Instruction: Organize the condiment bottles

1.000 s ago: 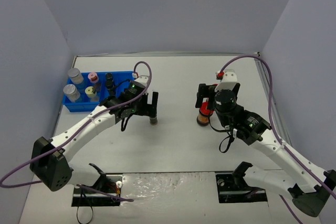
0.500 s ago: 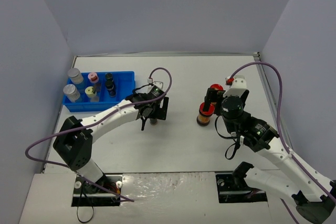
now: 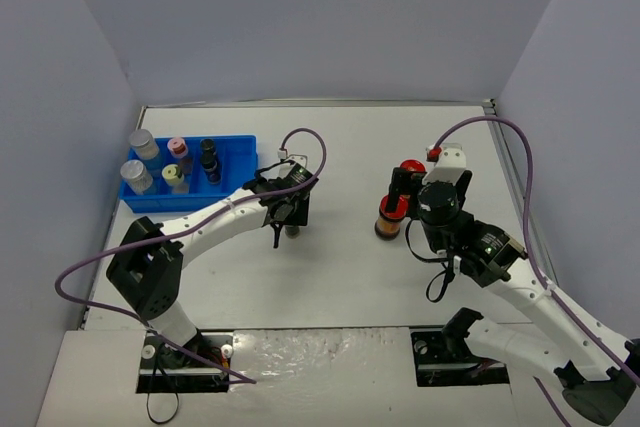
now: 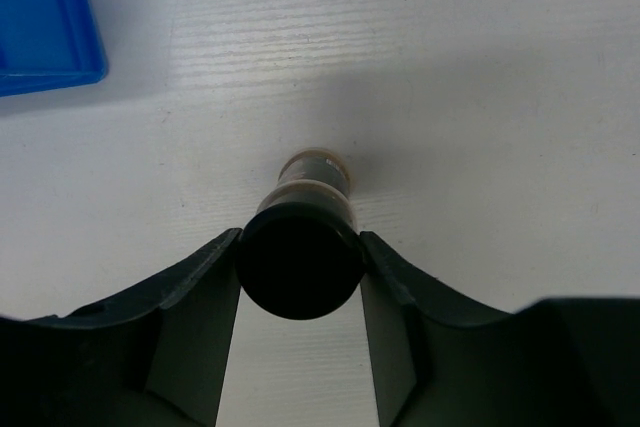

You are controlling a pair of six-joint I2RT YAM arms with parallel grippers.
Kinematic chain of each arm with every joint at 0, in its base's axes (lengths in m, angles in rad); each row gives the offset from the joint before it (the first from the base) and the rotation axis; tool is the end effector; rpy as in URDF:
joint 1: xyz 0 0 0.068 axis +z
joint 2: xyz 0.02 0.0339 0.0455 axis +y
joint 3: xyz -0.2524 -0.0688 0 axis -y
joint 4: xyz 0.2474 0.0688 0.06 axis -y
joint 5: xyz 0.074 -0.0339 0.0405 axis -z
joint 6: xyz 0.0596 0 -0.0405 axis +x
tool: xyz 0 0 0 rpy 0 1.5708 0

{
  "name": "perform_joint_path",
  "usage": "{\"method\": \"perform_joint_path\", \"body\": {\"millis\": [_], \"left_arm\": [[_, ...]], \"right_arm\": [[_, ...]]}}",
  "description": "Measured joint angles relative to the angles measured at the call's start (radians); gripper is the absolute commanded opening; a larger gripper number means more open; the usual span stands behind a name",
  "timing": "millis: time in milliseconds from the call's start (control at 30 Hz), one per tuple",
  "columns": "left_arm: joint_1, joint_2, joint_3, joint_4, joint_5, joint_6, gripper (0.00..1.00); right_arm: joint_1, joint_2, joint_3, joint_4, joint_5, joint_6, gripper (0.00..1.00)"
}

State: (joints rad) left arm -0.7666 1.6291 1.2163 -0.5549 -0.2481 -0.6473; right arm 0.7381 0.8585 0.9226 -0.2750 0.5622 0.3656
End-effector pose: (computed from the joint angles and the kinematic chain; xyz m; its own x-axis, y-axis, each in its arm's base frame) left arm 0.2696 -0.2393 0.2127 -0.8182 -0.0236 -0.5744 0.0987 0.9786 -0.1807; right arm 0.1839 0.1244 0.3542 -0.2103 0.2176 -0.9531 -0.1162 0.9624 0.2454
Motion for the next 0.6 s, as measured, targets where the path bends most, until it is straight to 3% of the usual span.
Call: {"method": "perform_joint_path", "body": {"millis": [133,367,600], "left_arm": [[0.004,-0.003,0.000,-0.006,-0.011,0.001,0.18],[0.077,-0.092,0.002,-0.050,-0.013,0.023,0.16],[0.304,-0.224,0.064,-0.094,0.006,0.100,0.16]], "right_arm": [[0.000,0.006,0.000,0.000,0.001,-0.004,1.00],[-0.004,0.007,0.000,0.001,0.010,-0.020,1.00],[-0.009,0.016,0.000,0.003,0.010,-0.027,1.00]]}}
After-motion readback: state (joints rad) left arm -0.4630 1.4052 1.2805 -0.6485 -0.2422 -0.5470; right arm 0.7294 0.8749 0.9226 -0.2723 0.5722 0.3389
